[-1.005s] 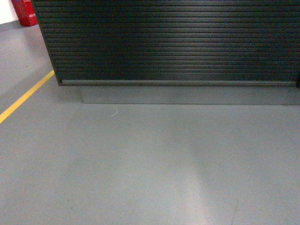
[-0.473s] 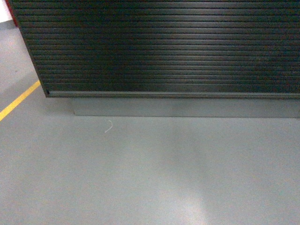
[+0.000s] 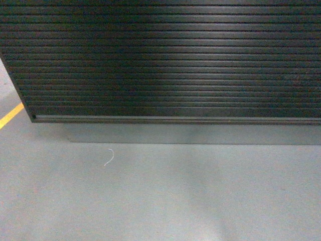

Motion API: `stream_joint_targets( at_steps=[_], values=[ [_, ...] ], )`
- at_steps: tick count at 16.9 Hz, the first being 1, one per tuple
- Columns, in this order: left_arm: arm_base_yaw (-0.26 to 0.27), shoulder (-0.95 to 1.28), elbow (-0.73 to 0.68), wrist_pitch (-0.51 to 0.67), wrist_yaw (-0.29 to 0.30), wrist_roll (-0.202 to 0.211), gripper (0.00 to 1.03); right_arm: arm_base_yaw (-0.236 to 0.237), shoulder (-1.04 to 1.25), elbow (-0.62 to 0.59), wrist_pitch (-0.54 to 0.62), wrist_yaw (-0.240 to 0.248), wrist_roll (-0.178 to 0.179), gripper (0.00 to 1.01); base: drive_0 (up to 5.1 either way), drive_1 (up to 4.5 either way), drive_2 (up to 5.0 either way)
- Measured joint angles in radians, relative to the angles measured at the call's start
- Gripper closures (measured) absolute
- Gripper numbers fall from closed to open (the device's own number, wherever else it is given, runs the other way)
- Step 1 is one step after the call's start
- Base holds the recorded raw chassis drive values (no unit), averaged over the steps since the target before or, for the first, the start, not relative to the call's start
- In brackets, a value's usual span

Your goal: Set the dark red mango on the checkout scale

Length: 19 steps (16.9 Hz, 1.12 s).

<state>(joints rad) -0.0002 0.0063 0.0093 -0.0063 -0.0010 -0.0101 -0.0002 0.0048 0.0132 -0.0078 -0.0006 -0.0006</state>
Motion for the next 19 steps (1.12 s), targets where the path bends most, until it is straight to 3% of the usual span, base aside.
stream_joint_targets(
  at_steps=[19],
  values=[
    [0.0, 0.0, 0.0, 0.002, 0.0, 0.0, 0.05, 0.0, 0.0, 0.0, 0.001, 0.0, 0.0, 0.03, 0.0, 4.11, -4.0]
  ],
)
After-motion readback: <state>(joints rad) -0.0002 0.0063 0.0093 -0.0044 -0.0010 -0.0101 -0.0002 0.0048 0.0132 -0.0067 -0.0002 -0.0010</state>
